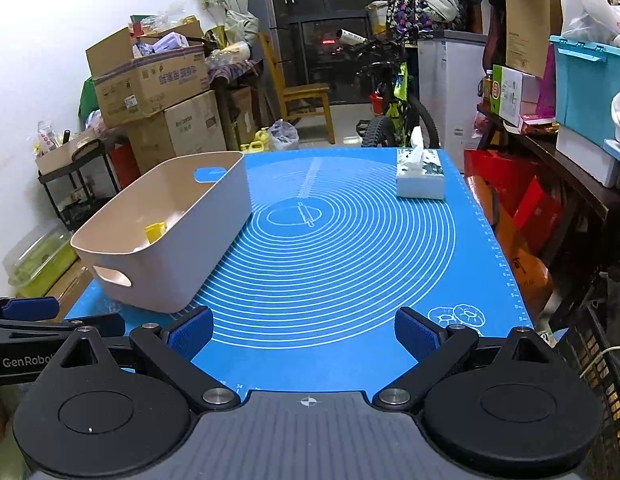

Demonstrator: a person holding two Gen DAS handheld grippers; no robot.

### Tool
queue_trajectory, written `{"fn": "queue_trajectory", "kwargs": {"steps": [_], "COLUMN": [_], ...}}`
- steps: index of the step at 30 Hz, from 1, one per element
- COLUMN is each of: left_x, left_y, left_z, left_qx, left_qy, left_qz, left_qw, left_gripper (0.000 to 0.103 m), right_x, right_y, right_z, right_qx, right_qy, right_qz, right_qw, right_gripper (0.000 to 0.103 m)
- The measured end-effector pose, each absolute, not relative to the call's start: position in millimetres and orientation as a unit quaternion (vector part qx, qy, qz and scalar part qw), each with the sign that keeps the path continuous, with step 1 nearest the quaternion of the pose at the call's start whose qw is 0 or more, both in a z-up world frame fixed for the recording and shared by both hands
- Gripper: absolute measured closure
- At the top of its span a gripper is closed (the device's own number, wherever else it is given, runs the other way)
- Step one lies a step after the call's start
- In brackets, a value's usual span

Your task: Organize rigid objects

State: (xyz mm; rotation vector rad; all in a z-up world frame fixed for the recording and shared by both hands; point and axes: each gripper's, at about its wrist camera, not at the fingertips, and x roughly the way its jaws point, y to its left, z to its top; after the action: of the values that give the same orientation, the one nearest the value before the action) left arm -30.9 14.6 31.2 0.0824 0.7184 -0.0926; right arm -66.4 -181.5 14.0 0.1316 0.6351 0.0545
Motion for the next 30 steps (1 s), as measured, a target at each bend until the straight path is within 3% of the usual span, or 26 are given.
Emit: {"fn": "queue_trajectory", "kwargs": {"steps": [30], "left_x": [-28.5], "left_y": [16.7], "left_z": [30.1], "left_qx": [0.039], "left_qy": [0.352], "left_qz": [-0.042], "left_qw": [0.934], "left_gripper": [0.023], "right_x": [-66.1], "right_y": [-181.1], "right_z": [12.2], "right_qx": [0.058], "right_qy": [0.311], "right_qz": [0.023], "right_qw": [0.948], "right_gripper": [0.006]}}
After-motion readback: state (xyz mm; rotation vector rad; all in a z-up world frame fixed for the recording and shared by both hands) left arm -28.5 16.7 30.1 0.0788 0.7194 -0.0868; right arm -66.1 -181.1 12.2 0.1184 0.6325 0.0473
